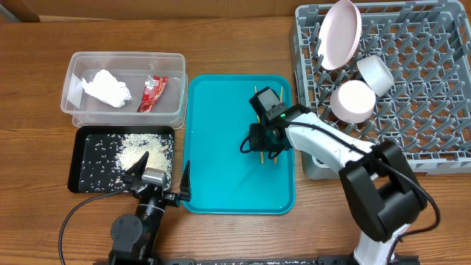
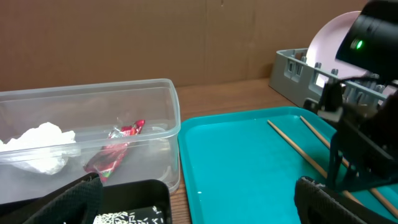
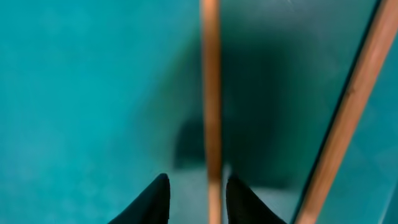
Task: Sort waste into correct bins and load items into the dishwasher
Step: 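Pick one chopstick from the tray with the right gripper, drop in rack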
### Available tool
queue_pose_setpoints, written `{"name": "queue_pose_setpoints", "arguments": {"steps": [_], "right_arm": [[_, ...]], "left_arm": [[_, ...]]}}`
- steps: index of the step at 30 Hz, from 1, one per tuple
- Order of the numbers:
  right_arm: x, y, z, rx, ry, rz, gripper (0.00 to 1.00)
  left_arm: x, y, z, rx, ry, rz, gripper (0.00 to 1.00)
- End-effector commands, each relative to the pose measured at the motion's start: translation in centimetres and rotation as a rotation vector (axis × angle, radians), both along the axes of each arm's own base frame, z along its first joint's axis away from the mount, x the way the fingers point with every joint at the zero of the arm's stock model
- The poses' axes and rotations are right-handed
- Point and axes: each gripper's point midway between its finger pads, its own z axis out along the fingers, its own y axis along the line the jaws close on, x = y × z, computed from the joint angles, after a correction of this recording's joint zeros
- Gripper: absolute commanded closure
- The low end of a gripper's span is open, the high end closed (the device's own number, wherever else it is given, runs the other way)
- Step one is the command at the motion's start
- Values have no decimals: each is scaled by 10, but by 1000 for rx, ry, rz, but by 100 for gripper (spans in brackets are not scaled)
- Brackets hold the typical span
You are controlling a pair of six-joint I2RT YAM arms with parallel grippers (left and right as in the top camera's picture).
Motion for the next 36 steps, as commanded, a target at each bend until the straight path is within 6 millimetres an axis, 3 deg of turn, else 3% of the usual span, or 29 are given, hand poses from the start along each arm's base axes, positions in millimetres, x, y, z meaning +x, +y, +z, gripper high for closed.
{"name": "queue_pose_setpoints", "arguments": {"steps": [1, 3, 6, 12, 13, 17, 21, 24, 30, 33, 34, 36], "right_arm": [[-9, -3, -14, -17, 61, -63, 84], [-11, -2, -7, -12, 66, -62, 96], [-7, -1, 18, -1, 41, -62, 96], [17, 10, 130, 94, -236, 104, 96], [25, -2, 158, 74, -331, 91, 96], [50, -64, 205, -95, -531, -67, 96], [65, -101, 205, -217, -564, -5, 96], [76, -129, 183, -266, -502, -35, 96], [86, -146, 132, -318, -374, -8, 94], [87, -152, 124, -359, -360, -12, 79], [86, -148, 125, -350, -360, -3, 63], [80, -131, 134, -311, -370, 33, 46]], "left_arm": [[-1, -1, 0, 14, -7, -8, 0], [-1, -1, 0, 14, -7, -8, 0], [-1, -1, 0, 14, -7, -8, 0], [-1, -1, 0, 14, -7, -8, 0], [-1, -1, 0, 14, -7, -8, 0], [-1, -1, 0, 14, -7, -8, 0], [-1, -1, 0, 14, -7, -8, 0], [-1, -1, 0, 14, -7, -8, 0], [-1, -1, 0, 14, -7, -8, 0], [-1, -1, 0, 14, -7, -8, 0], [-1, -1, 0, 14, -7, -8, 0], [-1, -1, 0, 14, -7, -8, 0]]}}
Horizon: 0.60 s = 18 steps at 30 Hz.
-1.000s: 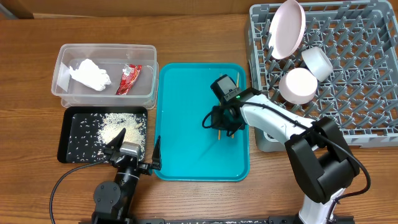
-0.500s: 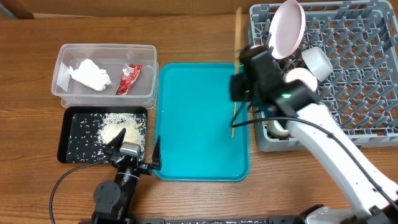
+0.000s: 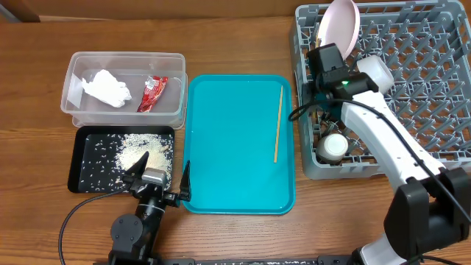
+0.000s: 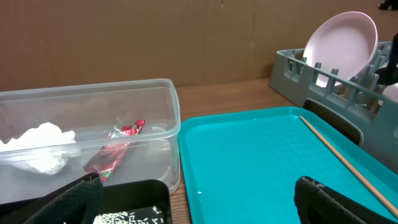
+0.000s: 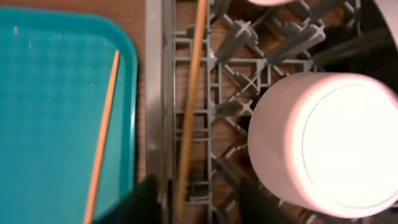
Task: Sort waste into correct bins and load items into the dishwasher
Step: 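Pick one chopstick from the tray with the right gripper, drop in rack, then pick the second chopstick with the right gripper and put it in the rack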
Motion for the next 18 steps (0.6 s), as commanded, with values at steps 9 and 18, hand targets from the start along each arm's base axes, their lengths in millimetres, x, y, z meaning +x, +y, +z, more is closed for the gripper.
{"name": "queue_pose_setpoints", "arguments": {"steps": [9, 18], "right_arm": [[-52, 106, 2, 196, 82, 142, 42], [-66, 98, -102, 26, 255, 42, 53]], "left_arm": [[-1, -1, 0, 14, -7, -8, 0], [-1, -1, 0, 14, -7, -8, 0]]}}
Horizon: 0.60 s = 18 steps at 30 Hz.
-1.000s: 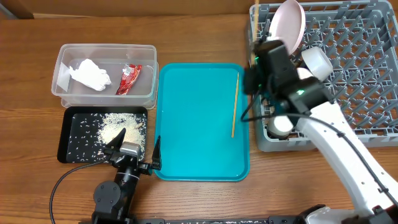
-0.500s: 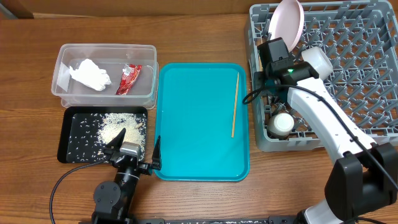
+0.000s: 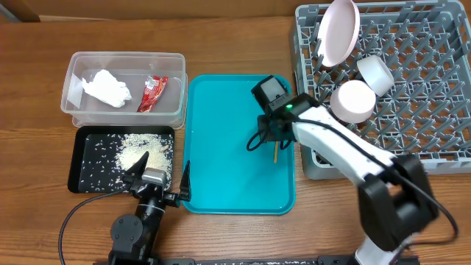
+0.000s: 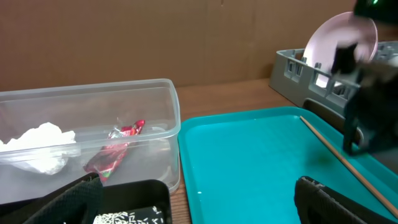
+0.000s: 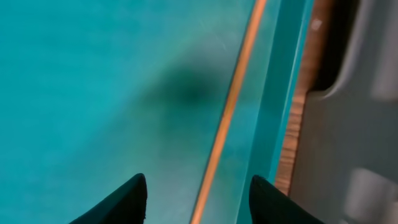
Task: Sort waste into correct bins and load items into the dishwasher
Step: 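Pick the second chopstick with the right gripper and put it in the rack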
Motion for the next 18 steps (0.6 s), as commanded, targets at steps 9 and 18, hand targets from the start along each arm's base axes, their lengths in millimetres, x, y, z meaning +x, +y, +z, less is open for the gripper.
{"name": "queue_pose_setpoints", "arguments": {"steps": [9, 18], "right_arm": [[-18, -14, -42, -95, 141, -33, 96], [38, -55, 107, -85, -302, -120, 96]], "left_arm": [[-1, -1, 0, 14, -7, -8, 0], [0, -1, -1, 14, -5, -8, 0]]}}
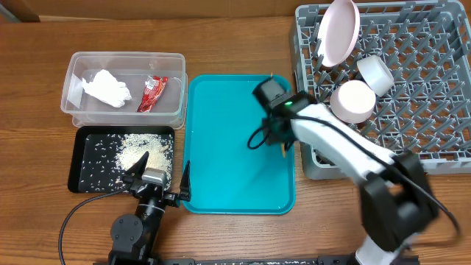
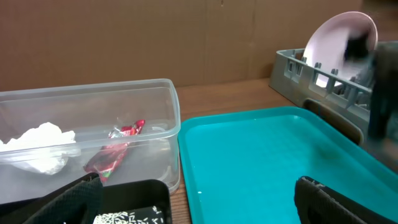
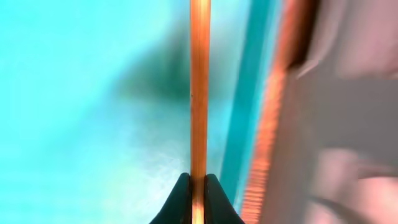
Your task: Sort waste into correct bins and load items into the dishwasher
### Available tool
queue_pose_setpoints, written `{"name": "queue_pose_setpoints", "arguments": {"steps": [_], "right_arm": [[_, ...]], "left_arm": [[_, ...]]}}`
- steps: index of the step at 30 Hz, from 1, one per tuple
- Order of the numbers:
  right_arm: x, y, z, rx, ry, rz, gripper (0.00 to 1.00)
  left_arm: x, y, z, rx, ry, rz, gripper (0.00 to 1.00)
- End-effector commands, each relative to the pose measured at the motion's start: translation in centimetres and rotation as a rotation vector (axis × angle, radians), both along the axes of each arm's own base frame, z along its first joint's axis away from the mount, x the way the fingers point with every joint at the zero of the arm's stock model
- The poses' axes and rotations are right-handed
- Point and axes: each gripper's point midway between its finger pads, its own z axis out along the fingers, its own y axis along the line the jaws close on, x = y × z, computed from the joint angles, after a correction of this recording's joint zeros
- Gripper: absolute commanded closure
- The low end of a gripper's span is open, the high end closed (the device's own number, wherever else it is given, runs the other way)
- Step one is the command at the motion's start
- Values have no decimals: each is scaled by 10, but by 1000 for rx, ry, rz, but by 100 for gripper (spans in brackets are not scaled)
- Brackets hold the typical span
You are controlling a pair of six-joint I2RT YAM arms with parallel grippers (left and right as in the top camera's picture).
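My right gripper [image 3: 198,186] is shut on a wooden chopstick [image 3: 199,93], which runs straight out from between the fingertips. In the overhead view that gripper [image 1: 281,138] hovers over the right edge of the teal tray [image 1: 221,154], beside the grey dish rack [image 1: 412,110]. No chopstick lies on the tray [image 2: 261,155] in the left wrist view. My left gripper [image 2: 199,205] rests open at the table's front, between the black tray and the teal tray, holding nothing.
The rack holds a pink plate [image 1: 338,33] and two pale cups [image 1: 353,101]. A clear bin [image 1: 124,85] at the left contains a white tissue [image 1: 107,87] and a red wrapper [image 1: 152,93]. A black tray [image 1: 96,158] carries spilled rice.
My right gripper was open above the chopstick lying along the tray's right side. It is now shut on that chopstick, which is gone from the tray floor in the left wrist view.
Two chopsticks lay on the tray with my right gripper around one. Then the gripper was at the rack's left edge with one chopstick between its fingers, the other still on the tray. It returned open over that one and now grips it. The left arm never moved.
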Motion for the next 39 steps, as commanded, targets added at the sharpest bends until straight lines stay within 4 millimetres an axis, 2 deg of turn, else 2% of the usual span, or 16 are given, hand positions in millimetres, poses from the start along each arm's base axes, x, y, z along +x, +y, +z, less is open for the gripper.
{"name": "queue_pose_setpoints", "arguments": {"steps": [1, 3, 5, 10, 14, 15, 16, 17, 19, 23, 27, 29, 30, 32, 35, 39], "right_arm": [[47, -52, 105, -51, -360, -132, 96], [62, -70, 121, -57, -422, -137, 96], [71, -79, 121, -40, -432, -143, 96], [90, -92, 87, -8, -361, -147, 96], [91, -96, 60, -68, -290, -77, 96], [91, -96, 59, -73, -285, -68, 92], [90, -96, 61, -73, -286, -65, 78], [90, -94, 66, -69, -294, -63, 63], [86, -91, 87, -50, -316, -80, 52], [58, -78, 149, 66, -343, -122, 49], [17, -43, 204, 268, -361, -13, 44], [-8, -25, 231, 372, -386, 60, 27], [-21, -17, 243, 424, -395, 99, 0], [-48, 0, 268, 531, -413, 184, 0], [-74, 9, 289, 619, -428, 254, 0], [-90, -3, 298, 610, -456, 247, 0]], "left_arm": [[0, -1, -1, 14, -5, -8, 0], [0, -1, -1, 14, -5, -8, 0], [0, -1, -1, 14, -5, -8, 0], [0, -1, -1, 14, -5, -8, 0], [0, -1, -1, 14, -5, -8, 0], [0, -1, -1, 14, -5, -8, 0], [0, -1, -1, 14, -5, -8, 0], [0, -1, -1, 14, -5, -8, 0], [0, -1, -1, 14, -5, -8, 0], [0, -1, -1, 14, -5, -8, 0], [0, -1, -1, 14, -5, -8, 0], [0, -1, -1, 14, -5, -8, 0], [0, -1, -1, 14, -5, -8, 0], [0, -1, -1, 14, -5, -8, 0], [0, -1, -1, 14, -5, -8, 0], [0, -1, -1, 14, -5, -8, 0]]}}
